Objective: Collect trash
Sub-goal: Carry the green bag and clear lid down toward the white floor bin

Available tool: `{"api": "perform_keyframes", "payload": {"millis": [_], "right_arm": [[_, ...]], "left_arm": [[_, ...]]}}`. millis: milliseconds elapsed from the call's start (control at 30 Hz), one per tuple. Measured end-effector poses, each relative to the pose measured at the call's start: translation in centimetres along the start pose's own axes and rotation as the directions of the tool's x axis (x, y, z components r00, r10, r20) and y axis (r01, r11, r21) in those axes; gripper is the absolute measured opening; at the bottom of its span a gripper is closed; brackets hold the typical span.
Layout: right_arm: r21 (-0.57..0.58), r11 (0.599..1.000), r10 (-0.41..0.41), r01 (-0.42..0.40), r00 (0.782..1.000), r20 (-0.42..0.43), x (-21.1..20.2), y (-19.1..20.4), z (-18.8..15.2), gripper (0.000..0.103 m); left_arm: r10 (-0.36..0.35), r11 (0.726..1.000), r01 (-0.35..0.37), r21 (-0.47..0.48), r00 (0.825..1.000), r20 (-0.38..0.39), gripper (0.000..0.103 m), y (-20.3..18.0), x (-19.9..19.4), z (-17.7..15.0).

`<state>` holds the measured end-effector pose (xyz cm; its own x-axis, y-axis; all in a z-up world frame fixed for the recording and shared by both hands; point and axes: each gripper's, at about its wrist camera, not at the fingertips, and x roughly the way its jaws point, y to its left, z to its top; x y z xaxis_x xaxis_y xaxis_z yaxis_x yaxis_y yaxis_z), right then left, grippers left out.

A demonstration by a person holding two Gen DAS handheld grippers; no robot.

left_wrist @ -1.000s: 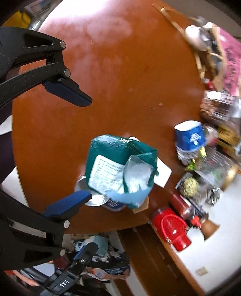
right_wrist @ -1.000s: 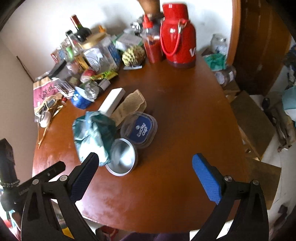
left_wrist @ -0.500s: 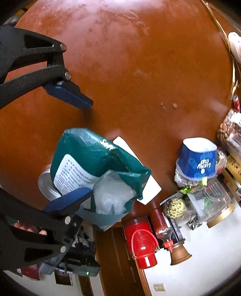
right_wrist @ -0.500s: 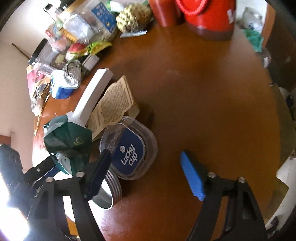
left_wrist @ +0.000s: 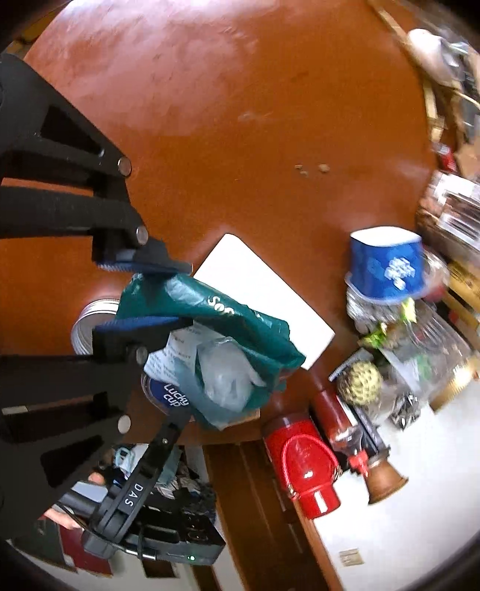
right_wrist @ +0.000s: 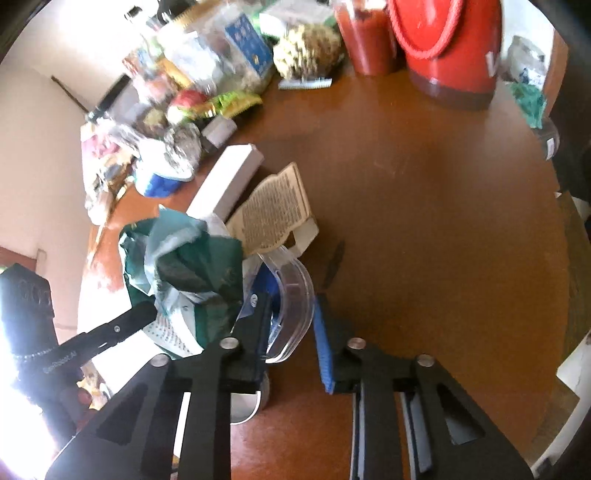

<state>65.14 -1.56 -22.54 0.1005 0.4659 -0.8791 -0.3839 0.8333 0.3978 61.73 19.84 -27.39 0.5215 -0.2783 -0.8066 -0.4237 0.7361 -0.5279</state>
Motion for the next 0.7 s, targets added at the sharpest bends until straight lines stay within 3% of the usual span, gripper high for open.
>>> {"api": "perform_keyframes", "payload": {"millis": [33, 233, 467, 700], "right_arm": [[-0.01, 1.0, -0.02, 0.02, 1.0, 0.014, -0.5, 0.2, -0.2, 0.017], [-0.025, 0.993, -0.11, 0.113, 0.988, 0.105, -2.3, 2.3, -1.6, 0.016], [0.042, 0.984, -0.179, 0.174, 0.962, 0.205, -5.8, 4.1, -4.4, 0.016], [0.088, 0.972, -0.235, 0.218, 0.904, 0.358, -10.5, 8.0, -7.9, 0.016]], "left_arm": [[0.001, 1.0, -0.001, 0.016, 1.0, 0.008, 0.008, -0.3, -0.5, 0.1], [0.049, 0.988, -0.061, 0.141, 0.995, 0.087, 0.006, -1.9, -4.6, 0.1], [0.107, 0.95, -0.156, 0.27, 0.976, 0.187, 0.006, -2.1, -10.2, -1.0], [0.101, 0.908, -0.202, 0.367, 0.956, 0.276, 0.006, -1.4, -16.6, -3.5]]}}
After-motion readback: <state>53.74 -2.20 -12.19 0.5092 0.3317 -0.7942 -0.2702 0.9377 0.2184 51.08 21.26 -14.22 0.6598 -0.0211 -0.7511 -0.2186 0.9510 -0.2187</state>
